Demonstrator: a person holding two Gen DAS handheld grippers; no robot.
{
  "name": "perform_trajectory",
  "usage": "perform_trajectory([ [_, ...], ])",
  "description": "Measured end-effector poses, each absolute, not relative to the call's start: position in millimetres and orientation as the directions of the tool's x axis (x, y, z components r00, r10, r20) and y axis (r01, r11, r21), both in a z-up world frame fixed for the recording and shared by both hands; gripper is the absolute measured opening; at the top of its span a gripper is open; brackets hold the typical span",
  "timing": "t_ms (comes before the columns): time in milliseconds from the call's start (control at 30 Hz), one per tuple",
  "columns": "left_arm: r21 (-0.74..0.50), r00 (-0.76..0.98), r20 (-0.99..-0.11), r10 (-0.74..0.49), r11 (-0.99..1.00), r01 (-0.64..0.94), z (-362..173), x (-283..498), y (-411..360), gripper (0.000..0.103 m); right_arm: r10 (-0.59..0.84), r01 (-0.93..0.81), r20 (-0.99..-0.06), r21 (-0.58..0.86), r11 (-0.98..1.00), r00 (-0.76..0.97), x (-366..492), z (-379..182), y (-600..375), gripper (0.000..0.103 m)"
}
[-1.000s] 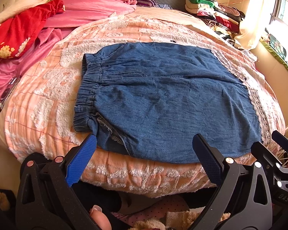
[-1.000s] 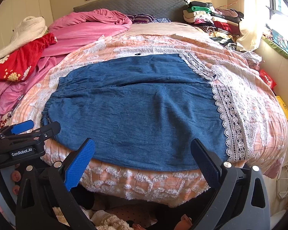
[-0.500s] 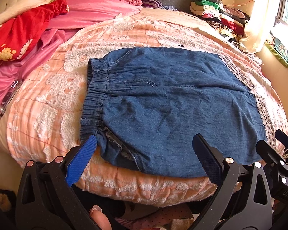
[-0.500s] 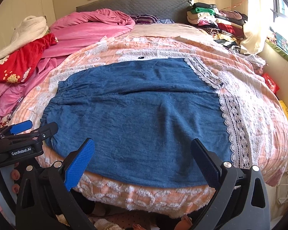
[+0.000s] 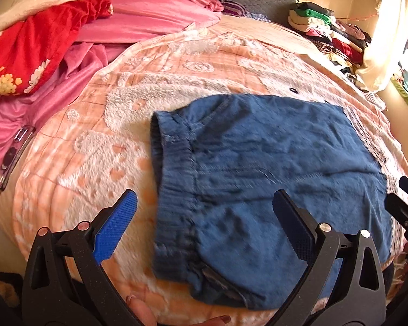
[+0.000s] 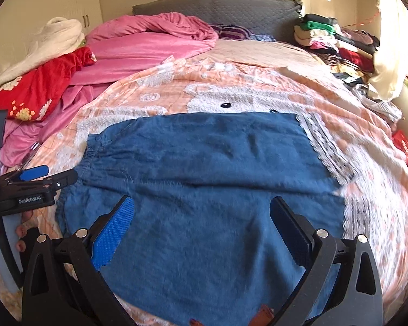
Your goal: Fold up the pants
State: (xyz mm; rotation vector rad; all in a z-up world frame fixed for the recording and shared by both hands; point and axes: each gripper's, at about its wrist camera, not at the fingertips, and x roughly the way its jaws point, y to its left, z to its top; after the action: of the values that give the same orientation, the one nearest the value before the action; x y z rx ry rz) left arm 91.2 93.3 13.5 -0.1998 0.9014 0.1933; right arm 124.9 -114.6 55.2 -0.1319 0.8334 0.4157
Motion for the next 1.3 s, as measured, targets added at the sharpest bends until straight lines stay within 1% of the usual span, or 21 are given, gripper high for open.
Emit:
perform_trajectory([
  [200, -0.088, 0.577, -0.811, 0.091, 0.957, -0.275, 2.7, 130.3, 133.0, 0.094, 0.325, -0.499, -0.743, -0.013, 0.867, 0.585, 182.0, 57.0, -88.5, 0.099],
  [333, -0.078, 0.559, -0.825, 0.082, 0.963, -0.257, -9.6, 158.6, 149.6, 0.094, 0.326, -0.566, -0.776, -0.049, 0.823, 0.541, 223.6, 47.4, -66.5, 0.099],
  [533, -0.126, 0.528, -0.849, 0.018, 0.964, -0.235, -37.0, 194.0, 171.2, 0.092, 0.349, -0.609, -0.814, -0.008, 0.793, 0.465, 276.9, 26.6, -42.7, 0.099],
  [567, -0.134, 0.526, -0.85, 0.006, 0.965, -0.227, -41.2, 198.4, 172.8, 0.083, 0.352, -0.62, -0.818, -0.008, 0.784, 0.455, 282.6, 23.1, -38.0, 0.099],
  [600, -0.141, 0.529, -0.849, -0.004, 0.965, -0.22, -43.4, 200.7, 173.5, 0.076, 0.362, -0.639, -0.817, -0.009, 0.77, 0.448, 288.3, 19.3, -32.6, 0.099],
  [633, -0.152, 0.535, -0.845, -0.014, 0.965, -0.214, -44.7, 202.5, 174.4, 0.074, 0.355, -0.648, -0.822, -0.022, 0.761, 0.444, 293.7, 15.6, -27.6, 0.099],
  [667, -0.155, 0.544, -0.839, -0.017, 0.965, -0.21, -45.2, 203.3, 174.3, 0.065, 0.35, -0.656, -0.828, -0.028, 0.754, 0.438, 297.3, 12.9, -24.1, 0.099],
  [700, -0.166, 0.554, -0.832, -0.03, 0.966, -0.198, -44.1, 203.3, 173.8, 0.047, 0.356, -0.673, -0.834, -0.025, 0.739, 0.422, 303.6, 8.6, -18.1, 0.099],
  [800, -0.19, 0.57, -0.82, -0.052, 0.964, -0.185, -38.8, 202.0, 176.6, 0.036, 0.356, -0.706, -0.851, -0.025, 0.707, 0.387, 316.0, 0.7, -7.2, 0.099],
  [900, -0.218, 0.597, -0.799, -0.081, 0.962, -0.162, -30.2, 196.3, 176.7, 0.03, 0.357, -0.739, -0.861, -0.033, 0.673, 0.363, 325.3, -3.9, 2.5, 0.099],
  [967, -0.216, 0.619, -0.78, -0.087, 0.967, -0.136, -21.7, 189.4, 171.9, 0.028, 0.361, -0.76, -0.862, -0.043, 0.649, 0.357, 329.1, -4.8, 7.1, 0.099],
  [1200, -0.197, 0.702, -0.706, -0.091, 0.978, -0.072, 12.5, 167.6, 156.6, 0.026, 0.374, -0.85, -0.857, -0.129, 0.511, 0.355, 326.1, -4.6, 24.2, 0.098],
  [1233, -0.193, 0.709, -0.699, -0.095, 0.979, -0.059, 16.2, 164.9, 154.0, 0.026, 0.374, -0.859, -0.858, -0.137, 0.493, 0.352, 324.7, -5.2, 27.1, 0.097],
  [1267, -0.185, 0.713, -0.695, -0.096, 0.982, -0.048, 19.3, 162.7, 151.0, 0.026, 0.373, -0.865, -0.858, -0.147, 0.48, 0.353, 323.7, -6.0, 29.5, 0.093],
  [1300, -0.179, 0.715, -0.693, -0.092, 0.983, -0.047, 20.9, 161.8, 149.2, 0.026, 0.378, -0.876, -0.86, -0.147, 0.458, 0.342, 322.1, -7.1, 32.9, 0.086],
])
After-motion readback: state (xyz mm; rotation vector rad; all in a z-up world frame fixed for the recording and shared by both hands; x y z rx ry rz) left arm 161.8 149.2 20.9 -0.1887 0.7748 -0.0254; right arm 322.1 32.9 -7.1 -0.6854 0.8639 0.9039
